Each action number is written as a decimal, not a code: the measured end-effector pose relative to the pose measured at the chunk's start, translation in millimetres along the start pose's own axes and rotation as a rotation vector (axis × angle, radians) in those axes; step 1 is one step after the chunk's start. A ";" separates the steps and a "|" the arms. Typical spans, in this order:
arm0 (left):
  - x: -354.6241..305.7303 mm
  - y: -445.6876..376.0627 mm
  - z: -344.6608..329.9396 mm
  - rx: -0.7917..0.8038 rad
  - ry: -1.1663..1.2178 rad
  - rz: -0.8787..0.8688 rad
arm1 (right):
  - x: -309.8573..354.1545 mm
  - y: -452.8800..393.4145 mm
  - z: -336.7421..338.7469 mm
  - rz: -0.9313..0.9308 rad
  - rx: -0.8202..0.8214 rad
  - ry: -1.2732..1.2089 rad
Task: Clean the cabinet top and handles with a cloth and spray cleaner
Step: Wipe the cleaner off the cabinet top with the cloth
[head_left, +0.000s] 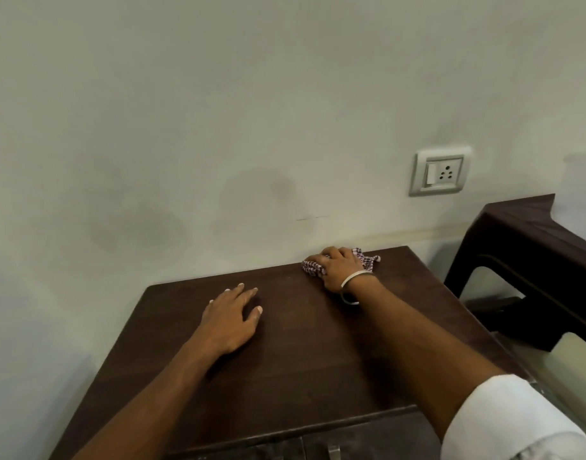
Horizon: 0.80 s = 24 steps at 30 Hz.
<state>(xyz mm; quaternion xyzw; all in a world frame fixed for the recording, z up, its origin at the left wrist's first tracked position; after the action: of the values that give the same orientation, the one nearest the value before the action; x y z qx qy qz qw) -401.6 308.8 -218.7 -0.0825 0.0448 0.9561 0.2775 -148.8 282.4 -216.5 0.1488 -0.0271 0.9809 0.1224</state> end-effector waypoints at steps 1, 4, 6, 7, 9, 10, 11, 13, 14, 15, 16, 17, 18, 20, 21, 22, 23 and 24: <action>-5.6 -2.2 -1.7 0.001 0.002 -0.013 | -14.4 0.5 5.1 -0.027 -0.001 0.007; -24.9 -9.3 -8.8 -0.004 0.009 -0.053 | -59.0 6.5 20.2 -0.108 -0.022 0.034; -36.5 -10.4 -13.3 -0.008 0.013 -0.075 | -79.1 10.1 26.9 -0.138 -0.031 0.052; -42.3 -10.8 -15.3 -0.011 0.015 -0.082 | -86.0 11.3 29.1 -0.148 -0.030 0.053; -51.2 -11.2 -17.1 -0.018 0.015 -0.087 | -94.5 12.6 31.6 -0.160 -0.029 0.042; -54.7 -11.2 -16.7 -0.019 0.012 -0.093 | -98.0 12.7 32.4 -0.165 -0.036 0.037; -57.3 -11.3 -16.0 -0.017 0.010 -0.099 | -101.6 13.1 33.2 -0.169 -0.043 0.034; -61.2 -11.7 -14.2 -0.008 0.005 -0.112 | -109.7 15.5 35.4 -0.184 -0.061 0.031; -62.7 -12.1 -13.3 -0.006 0.004 -0.117 | -113.9 16.7 37.0 -0.193 -0.069 0.035; -64.6 -12.5 -12.9 -0.001 0.006 -0.120 | -117.9 18.4 38.5 -0.206 -0.074 0.038; -67.1 -12.7 -13.1 0.005 0.008 -0.126 | -121.4 20.5 39.9 -0.221 -0.080 0.038; -70.1 -13.3 -14.0 0.011 0.013 -0.130 | -124.3 22.7 41.4 -0.232 -0.085 0.036; -73.0 -13.4 -15.4 0.017 0.020 -0.133 | -125.8 24.8 42.7 -0.237 -0.085 0.032; -78.4 -13.6 -17.5 0.022 0.028 -0.134 | -128.7 29.5 44.2 -0.247 -0.079 0.009; -79.4 -13.7 -17.9 0.021 0.028 -0.129 | -128.8 31.8 44.5 -0.252 -0.078 -0.003; -80.1 -14.1 -18.0 0.021 0.029 -0.124 | -129.1 34.6 44.8 -0.257 -0.078 -0.013; -79.9 -14.6 -17.9 0.025 0.027 -0.121 | -129.2 37.4 45.2 -0.262 -0.077 -0.020; -79.8 -14.2 -17.5 0.029 0.026 -0.117 | -129.3 40.2 45.6 -0.265 -0.074 -0.025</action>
<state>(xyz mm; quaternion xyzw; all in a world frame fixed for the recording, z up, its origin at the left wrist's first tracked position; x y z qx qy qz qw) -325.2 276.7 -221.9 -0.0933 0.0575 0.9363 0.3336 -26.0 209.4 -212.3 0.1588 -0.0450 0.9525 0.2561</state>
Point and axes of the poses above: each hand's wrist, its own y-axis away from the middle knuckle, its own z-axis out of the back of the hand, x = y × z, the point moved 3 cm from there along -y, towards the middle knuckle, and after that the axes turned 4 degrees about -y, right-handed, at the moved point
